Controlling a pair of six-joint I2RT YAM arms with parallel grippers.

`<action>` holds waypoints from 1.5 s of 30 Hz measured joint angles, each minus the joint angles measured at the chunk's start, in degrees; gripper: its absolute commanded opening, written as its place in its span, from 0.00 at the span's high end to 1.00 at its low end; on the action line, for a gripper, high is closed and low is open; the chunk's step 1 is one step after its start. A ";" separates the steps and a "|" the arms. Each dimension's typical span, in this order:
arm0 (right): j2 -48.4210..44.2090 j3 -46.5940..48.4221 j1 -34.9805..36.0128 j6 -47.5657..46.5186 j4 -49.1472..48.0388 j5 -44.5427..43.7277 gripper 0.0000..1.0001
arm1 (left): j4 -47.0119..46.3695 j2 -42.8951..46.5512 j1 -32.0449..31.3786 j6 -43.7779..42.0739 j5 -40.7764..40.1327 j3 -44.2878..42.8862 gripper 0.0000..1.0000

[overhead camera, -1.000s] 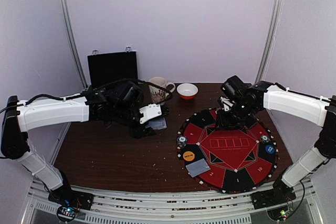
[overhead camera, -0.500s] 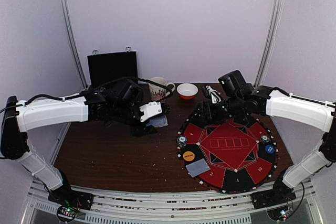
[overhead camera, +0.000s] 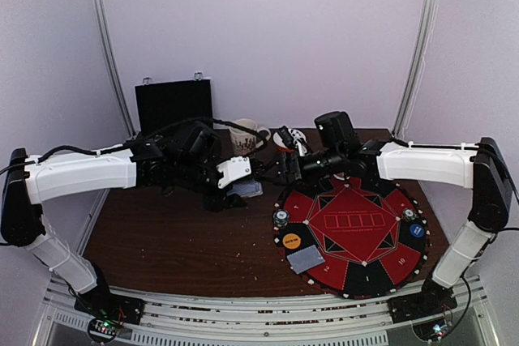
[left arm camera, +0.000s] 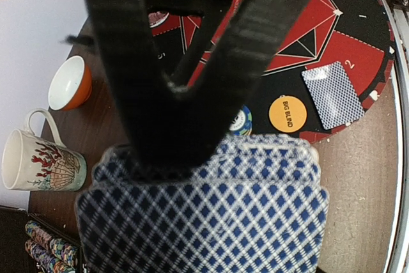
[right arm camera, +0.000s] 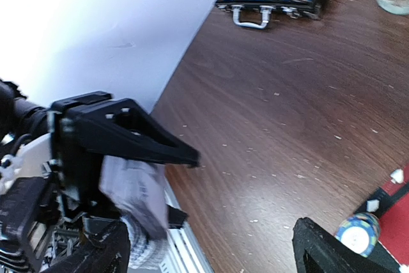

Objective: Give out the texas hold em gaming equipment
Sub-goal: Pick up the poker card from the face-down deck piles.

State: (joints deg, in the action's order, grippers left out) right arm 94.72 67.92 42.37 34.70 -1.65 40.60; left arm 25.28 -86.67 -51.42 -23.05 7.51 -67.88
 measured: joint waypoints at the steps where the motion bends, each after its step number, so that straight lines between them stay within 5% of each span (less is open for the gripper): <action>1: 0.04 -0.04 0.11 0.02 -1.55 1.44 0.10 | -0.02 0.00 0.00 0.00 0.24 0.00 0.43; 20: 6.34 1.22 3.13 -0.44 -7.39 3.06 0.15 | 0.20 0.00 0.11 0.02 1.31 -0.02 0.44; 45: 2.80 6.67 3.52 -8.24 6.69 -2.01 0.86 | 0.31 -0.04 0.37 0.00 -1.20 0.00 0.47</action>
State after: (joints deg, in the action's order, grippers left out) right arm 97.51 74.59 45.89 26.46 5.04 38.59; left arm 25.58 -86.72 -51.05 -23.05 6.31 -67.88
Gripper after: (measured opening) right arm 0.215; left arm 0.530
